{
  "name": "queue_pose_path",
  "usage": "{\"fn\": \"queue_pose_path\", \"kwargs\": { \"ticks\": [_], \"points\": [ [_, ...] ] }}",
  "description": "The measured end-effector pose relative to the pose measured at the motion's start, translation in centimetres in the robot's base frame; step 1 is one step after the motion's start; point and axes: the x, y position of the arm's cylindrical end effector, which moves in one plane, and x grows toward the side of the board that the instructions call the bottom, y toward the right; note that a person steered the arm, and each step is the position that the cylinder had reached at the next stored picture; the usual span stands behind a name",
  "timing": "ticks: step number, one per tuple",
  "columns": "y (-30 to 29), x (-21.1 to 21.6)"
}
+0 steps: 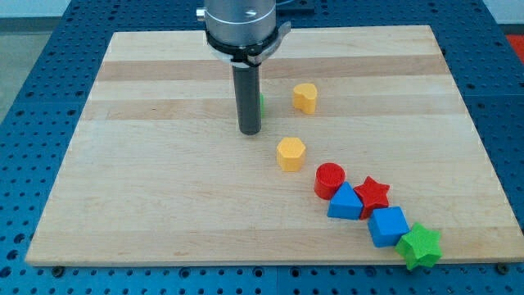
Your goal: Slide the yellow hexagon to the left side of the green circle
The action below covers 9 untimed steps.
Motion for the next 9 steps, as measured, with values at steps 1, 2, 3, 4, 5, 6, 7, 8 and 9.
{"fn": "queue_pose_path", "kwargs": {
  "ticks": [1,2,3,4,5,6,7,8,9],
  "points": [
    [0.0,0.0],
    [0.0,-0.2],
    [0.0,-1.1],
    [0.0,-1.9],
    [1.6,-0.7],
    [9.4,2.1],
    [14.7,3.1],
    [13.8,3.8],
    [10.3,4.9]
  ]
}}
